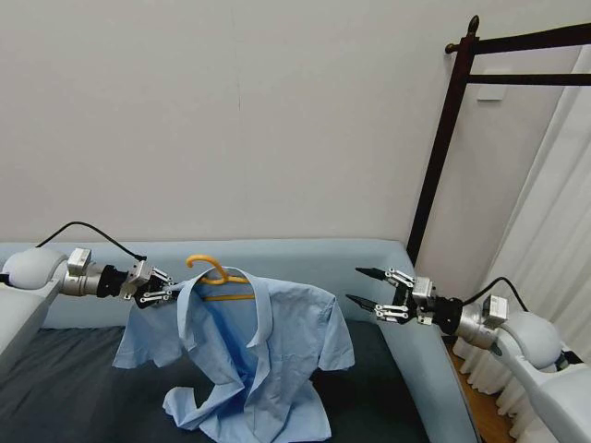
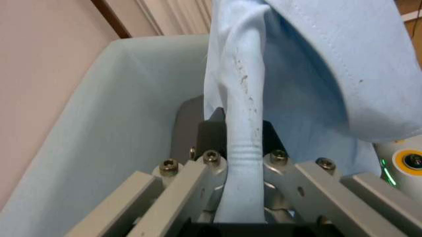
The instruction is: Pick up the clothes from the sofa and hang them on the clothes hanger.
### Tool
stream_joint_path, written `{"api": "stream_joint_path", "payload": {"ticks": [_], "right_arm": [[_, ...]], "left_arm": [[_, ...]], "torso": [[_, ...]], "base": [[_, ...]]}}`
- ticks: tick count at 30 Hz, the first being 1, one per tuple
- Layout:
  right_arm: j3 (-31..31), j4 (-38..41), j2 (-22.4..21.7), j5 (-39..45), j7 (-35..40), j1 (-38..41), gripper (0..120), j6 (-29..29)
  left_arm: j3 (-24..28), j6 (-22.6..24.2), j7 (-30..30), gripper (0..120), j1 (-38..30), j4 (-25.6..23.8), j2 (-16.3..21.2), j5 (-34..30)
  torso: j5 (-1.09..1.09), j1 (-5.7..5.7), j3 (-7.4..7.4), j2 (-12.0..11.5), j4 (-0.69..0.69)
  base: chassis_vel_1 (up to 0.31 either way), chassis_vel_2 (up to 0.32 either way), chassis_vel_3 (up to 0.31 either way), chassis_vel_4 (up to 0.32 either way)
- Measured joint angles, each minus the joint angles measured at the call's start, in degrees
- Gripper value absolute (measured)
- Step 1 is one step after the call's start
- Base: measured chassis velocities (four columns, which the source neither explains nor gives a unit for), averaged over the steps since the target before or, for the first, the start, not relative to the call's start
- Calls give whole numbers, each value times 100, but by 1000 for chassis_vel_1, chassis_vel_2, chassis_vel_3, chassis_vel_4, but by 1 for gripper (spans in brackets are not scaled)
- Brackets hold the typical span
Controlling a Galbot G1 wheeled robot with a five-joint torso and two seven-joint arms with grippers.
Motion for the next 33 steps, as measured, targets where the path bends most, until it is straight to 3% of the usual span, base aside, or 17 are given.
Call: {"api": "stream_joint_path", "payload": {"ticks": [5,14,22,26,29,32,33], "right_arm": [[-584,-128,82,-406,116,385,96,-403],[-1010,-539,210,-859,-408,689,100,-519],[-1097,-656,279,-1183,-583,730,74,-499],[-1106,-692,357,-1363,-763,761,55,-498],[-1097,-696,377,-1369,-826,767,49,-498],[-1090,-704,436,-1412,-960,799,31,-498],[-1090,-704,436,-1412,-960,799,31,-498]], "left_arm": [[128,0,0,2,129,-126,-149,173],[152,0,33,2,217,-110,-397,288],[237,-2,109,2,163,-29,-564,392],[306,-2,144,2,90,-7,-601,419],[322,-2,160,2,67,12,-606,429],[337,-2,174,2,63,27,-631,452],[337,-2,174,2,63,27,-631,452]], "torso": [[-1,0,0,0,1],[1,1,1,0,0],[0,1,0,0,-1],[1,1,1,0,0],[1,1,0,0,0],[1,1,0,1,0],[1,1,0,1,0]], "base": [[0,0,0,0],[0,0,0,0],[0,0,0,0],[0,0,0,0],[0,0,0,0],[0,0,0,0],[0,0,0,0]]}}
